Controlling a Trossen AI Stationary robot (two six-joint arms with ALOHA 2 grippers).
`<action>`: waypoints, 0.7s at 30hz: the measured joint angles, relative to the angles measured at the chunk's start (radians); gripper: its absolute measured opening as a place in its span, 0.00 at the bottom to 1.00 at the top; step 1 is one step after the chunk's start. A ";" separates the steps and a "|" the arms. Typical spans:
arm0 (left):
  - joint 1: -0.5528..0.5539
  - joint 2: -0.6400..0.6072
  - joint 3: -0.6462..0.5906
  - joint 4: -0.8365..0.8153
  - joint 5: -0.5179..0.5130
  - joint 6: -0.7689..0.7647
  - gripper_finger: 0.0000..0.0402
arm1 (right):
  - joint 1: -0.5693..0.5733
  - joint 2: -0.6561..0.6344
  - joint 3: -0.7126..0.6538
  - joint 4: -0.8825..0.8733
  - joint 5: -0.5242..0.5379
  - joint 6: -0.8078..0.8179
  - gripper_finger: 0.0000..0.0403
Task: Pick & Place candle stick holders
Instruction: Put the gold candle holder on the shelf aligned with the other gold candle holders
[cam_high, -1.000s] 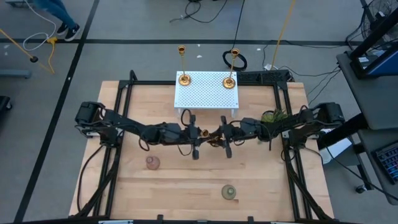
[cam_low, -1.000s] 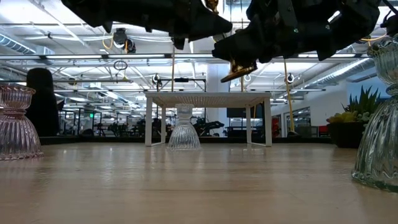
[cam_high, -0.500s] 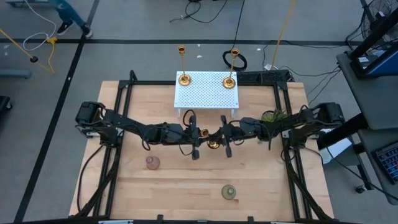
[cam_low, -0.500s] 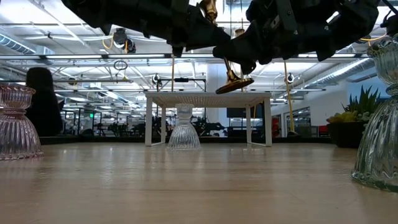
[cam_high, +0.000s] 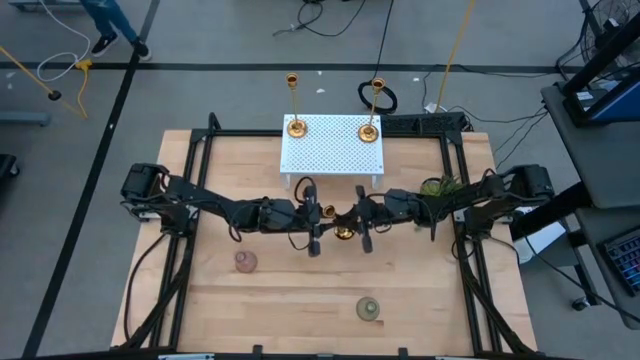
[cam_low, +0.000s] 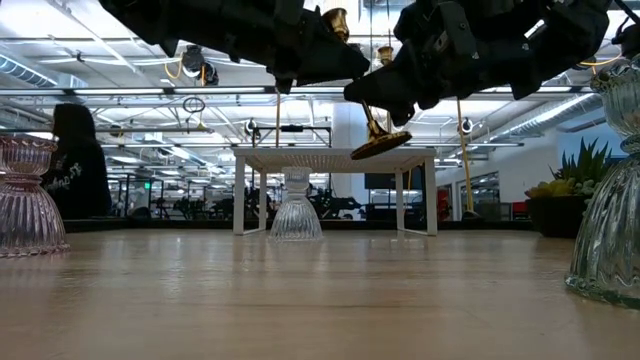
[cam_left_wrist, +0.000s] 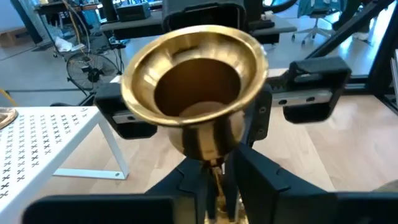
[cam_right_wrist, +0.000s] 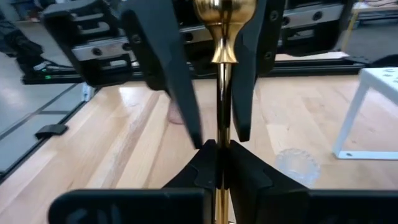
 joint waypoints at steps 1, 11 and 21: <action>0.000 0.000 0.000 0.000 -0.005 -0.002 0.23 | 0.000 0.000 0.000 0.000 0.007 0.000 0.03; -0.012 -0.021 -0.001 -0.146 -0.176 -0.017 0.36 | -0.001 -0.094 -0.001 -0.094 0.129 -0.034 0.04; -0.111 -0.124 -0.002 -0.366 -0.371 -0.053 0.37 | 0.003 -0.270 -0.001 -0.074 0.293 -0.061 0.04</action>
